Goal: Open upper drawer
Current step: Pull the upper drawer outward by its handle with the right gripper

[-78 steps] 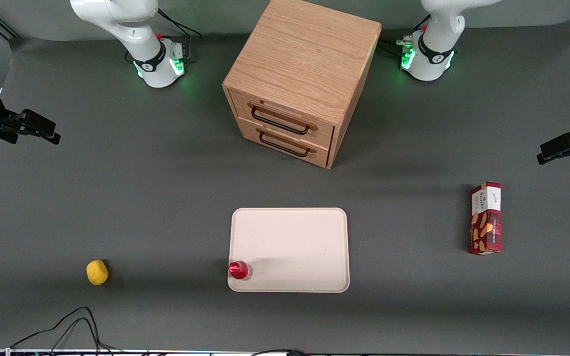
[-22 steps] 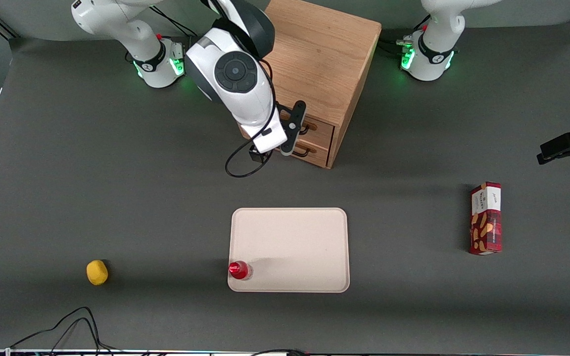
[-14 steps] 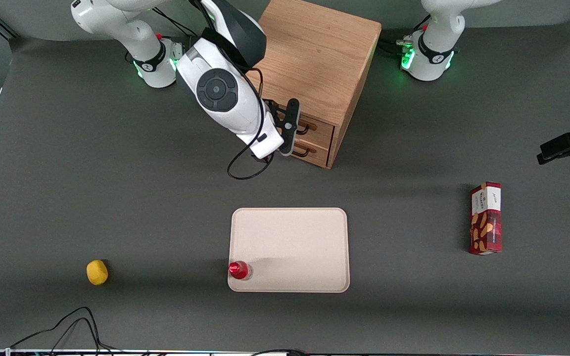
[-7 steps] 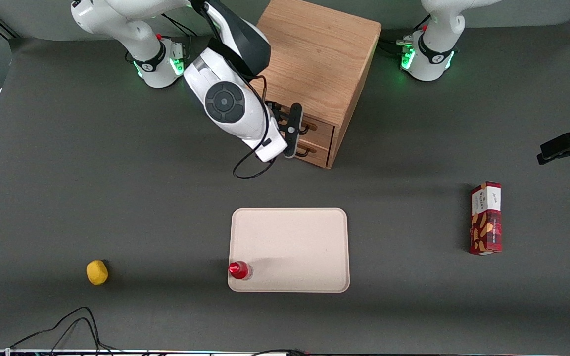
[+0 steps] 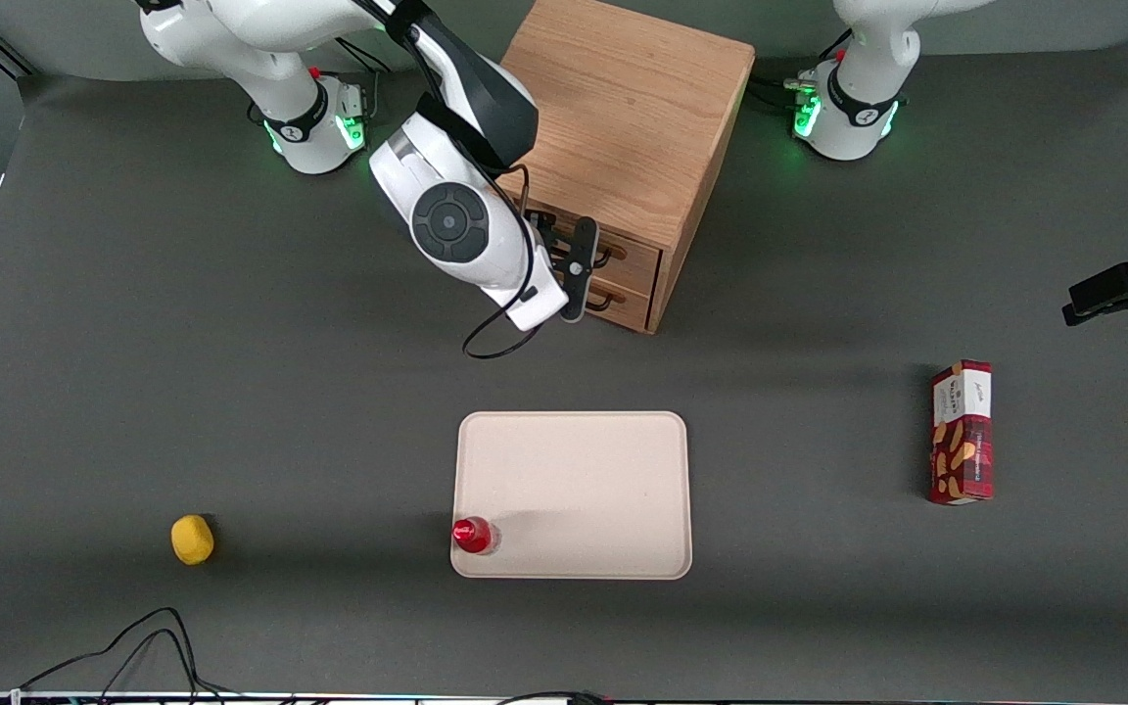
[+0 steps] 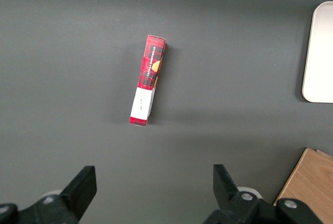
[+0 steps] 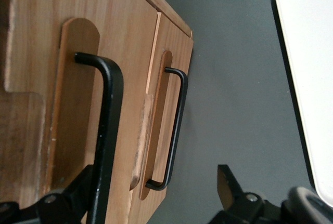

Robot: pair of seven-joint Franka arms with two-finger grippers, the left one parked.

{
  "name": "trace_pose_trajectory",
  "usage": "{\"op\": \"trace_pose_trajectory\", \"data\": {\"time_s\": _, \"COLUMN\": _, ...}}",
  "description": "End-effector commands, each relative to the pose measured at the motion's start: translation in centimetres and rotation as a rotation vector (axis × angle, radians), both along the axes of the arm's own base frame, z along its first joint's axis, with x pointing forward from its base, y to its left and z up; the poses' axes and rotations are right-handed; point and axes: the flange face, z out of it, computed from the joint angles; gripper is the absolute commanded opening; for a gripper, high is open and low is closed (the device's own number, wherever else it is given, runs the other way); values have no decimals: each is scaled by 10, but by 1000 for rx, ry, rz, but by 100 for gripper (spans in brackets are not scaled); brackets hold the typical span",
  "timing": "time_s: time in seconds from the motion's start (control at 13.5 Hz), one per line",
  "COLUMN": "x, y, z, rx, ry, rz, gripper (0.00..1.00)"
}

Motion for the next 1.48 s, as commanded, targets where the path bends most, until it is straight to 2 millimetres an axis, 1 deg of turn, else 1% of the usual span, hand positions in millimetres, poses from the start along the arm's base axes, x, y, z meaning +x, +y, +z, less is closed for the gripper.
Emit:
{"op": "trace_pose_trajectory", "data": {"time_s": 0.0, "x": 13, "y": -9, "z": -1, "rx": 39, "ry": -1, "rz": -8, "gripper": 100}}
{"op": "trace_pose_trajectory", "data": {"time_s": 0.3, "x": 23, "y": -14, "z": -5, "rx": 30, "ry": -4, "rz": -32, "gripper": 100}}
{"op": "trace_pose_trajectory", "data": {"time_s": 0.37, "x": 29, "y": -20, "z": -6, "rx": 24, "ry": -9, "rz": -47, "gripper": 100}}
{"op": "trace_pose_trajectory", "data": {"time_s": 0.52, "x": 33, "y": -24, "z": -7, "rx": 21, "ry": -10, "rz": -57, "gripper": 100}}
{"op": "trace_pose_trajectory", "data": {"time_s": 0.67, "x": 45, "y": -36, "z": -9, "rx": 16, "ry": -13, "rz": -87, "gripper": 100}}
{"op": "trace_pose_trajectory", "data": {"time_s": 0.81, "x": 51, "y": -37, "z": -12, "rx": 17, "ry": -15, "rz": -98, "gripper": 100}}
{"op": "trace_pose_trajectory", "data": {"time_s": 0.96, "x": 62, "y": -41, "z": -16, "rx": 24, "ry": -12, "rz": -124, "gripper": 100}}
{"op": "trace_pose_trajectory", "data": {"time_s": 1.19, "x": 74, "y": -40, "z": -14, "rx": 36, "ry": -28, "rz": -138, "gripper": 100}}
{"op": "trace_pose_trajectory", "data": {"time_s": 1.33, "x": 82, "y": -47, "z": -14, "rx": 33, "ry": -42, "rz": -154, "gripper": 100}}
{"op": "trace_pose_trajectory", "data": {"time_s": 1.41, "x": 84, "y": -47, "z": -17, "rx": 32, "ry": -41, "rz": -155, "gripper": 100}}
